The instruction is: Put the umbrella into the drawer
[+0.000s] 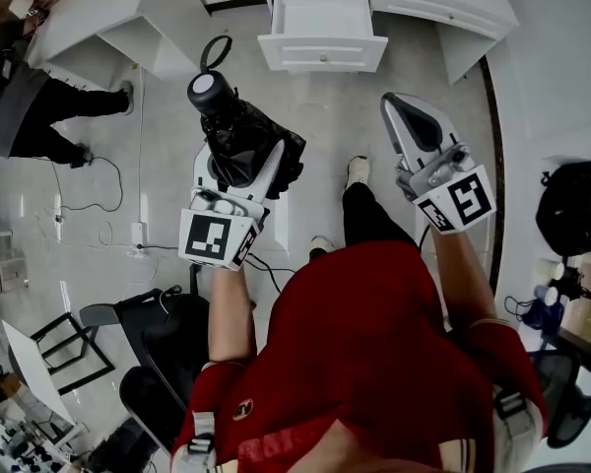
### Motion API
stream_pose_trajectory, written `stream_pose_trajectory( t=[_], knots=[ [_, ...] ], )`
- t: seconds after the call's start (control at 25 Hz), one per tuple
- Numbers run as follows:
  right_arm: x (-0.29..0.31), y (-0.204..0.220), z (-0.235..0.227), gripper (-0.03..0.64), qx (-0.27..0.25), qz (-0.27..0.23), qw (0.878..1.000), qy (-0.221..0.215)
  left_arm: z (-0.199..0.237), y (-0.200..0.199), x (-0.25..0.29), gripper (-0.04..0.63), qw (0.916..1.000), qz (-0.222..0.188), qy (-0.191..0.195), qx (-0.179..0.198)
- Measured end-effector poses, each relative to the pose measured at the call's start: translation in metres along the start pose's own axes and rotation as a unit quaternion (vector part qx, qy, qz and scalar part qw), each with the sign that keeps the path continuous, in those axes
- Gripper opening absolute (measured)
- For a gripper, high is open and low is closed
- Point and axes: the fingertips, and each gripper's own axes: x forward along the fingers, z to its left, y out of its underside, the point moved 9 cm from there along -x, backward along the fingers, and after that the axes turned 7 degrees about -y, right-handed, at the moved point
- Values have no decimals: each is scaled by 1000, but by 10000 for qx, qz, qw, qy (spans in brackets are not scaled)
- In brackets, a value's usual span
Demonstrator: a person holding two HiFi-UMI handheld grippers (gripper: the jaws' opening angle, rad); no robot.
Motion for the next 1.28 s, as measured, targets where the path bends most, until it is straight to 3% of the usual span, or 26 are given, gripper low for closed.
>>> stream_pose_trajectory(
  t=[0.36,0.64,0.8,1.04,1.28],
  knots=[
    [39,21,-92,-2,61,-92,9999,128,34,-3,94,267,9997,189,28,149],
    [81,48,-196,-2,146,-2,9998,117,62,0,202,267,9991,404,16,142],
    [82,48,-215,-2,129,-1,9999,98,63,-5,220,267,9988,443,3,225],
    [101,66,-293,-2,221,49,9997,39,75,-6,304,267,9979,583,-54,265],
    [109,79,-341,-2,303,60,9995,-27,79,-6,354,267,9970,696,-129,309]
  ],
)
